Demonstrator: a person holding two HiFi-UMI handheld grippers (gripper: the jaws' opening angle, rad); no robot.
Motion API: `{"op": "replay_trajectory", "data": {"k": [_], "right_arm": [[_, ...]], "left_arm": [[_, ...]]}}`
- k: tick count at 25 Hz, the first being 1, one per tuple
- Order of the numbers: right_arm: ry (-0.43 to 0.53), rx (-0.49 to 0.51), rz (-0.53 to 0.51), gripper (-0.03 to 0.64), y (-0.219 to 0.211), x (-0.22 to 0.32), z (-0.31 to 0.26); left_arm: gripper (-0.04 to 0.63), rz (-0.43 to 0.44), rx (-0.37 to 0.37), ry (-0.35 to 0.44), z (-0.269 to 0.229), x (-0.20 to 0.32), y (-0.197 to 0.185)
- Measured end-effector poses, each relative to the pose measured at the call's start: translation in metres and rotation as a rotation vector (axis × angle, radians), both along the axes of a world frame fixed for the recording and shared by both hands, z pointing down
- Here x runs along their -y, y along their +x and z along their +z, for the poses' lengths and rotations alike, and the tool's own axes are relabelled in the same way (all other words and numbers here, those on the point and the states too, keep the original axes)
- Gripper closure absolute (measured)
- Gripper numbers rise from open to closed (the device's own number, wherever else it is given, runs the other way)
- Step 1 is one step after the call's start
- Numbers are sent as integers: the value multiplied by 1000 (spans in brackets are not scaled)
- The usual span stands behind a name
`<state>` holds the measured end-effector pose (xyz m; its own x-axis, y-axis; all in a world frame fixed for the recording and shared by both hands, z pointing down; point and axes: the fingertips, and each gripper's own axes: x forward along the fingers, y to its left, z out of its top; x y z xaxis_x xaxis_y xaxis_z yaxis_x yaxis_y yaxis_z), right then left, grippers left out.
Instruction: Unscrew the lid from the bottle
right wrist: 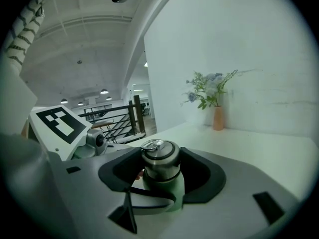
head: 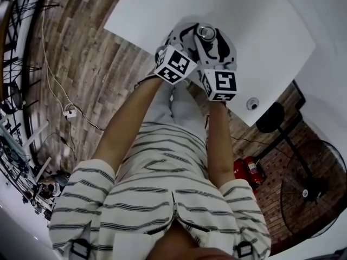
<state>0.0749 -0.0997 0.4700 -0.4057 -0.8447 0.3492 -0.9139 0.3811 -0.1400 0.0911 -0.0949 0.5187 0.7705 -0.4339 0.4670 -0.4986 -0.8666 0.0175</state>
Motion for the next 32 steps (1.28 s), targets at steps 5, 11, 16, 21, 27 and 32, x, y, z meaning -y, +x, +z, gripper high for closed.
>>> {"op": "replay_trajectory", "data": {"k": [5,11,16,21,27,32], "right_arm": [[6,3,-84,367,1,-2,1],[11,-15,-214,366,-1,-3,0],[10,-2,-444,368,0,-7,2],[-8,-33,-658,368,-2,-8,1],[-35,-24,-818,368,-2,-11,3],[-40,-19,-891,367,-5,-10,0]], "left_arm": [[275,1,3,-2,1,-1,2],[275,2,3,0,1,-1,2],[275,6,2,1,1,0,4],[275,8,0,0,1,0,4],[275,15,2,-2,1,-1,4],[275,18,5,0,1,-1,3]]}}
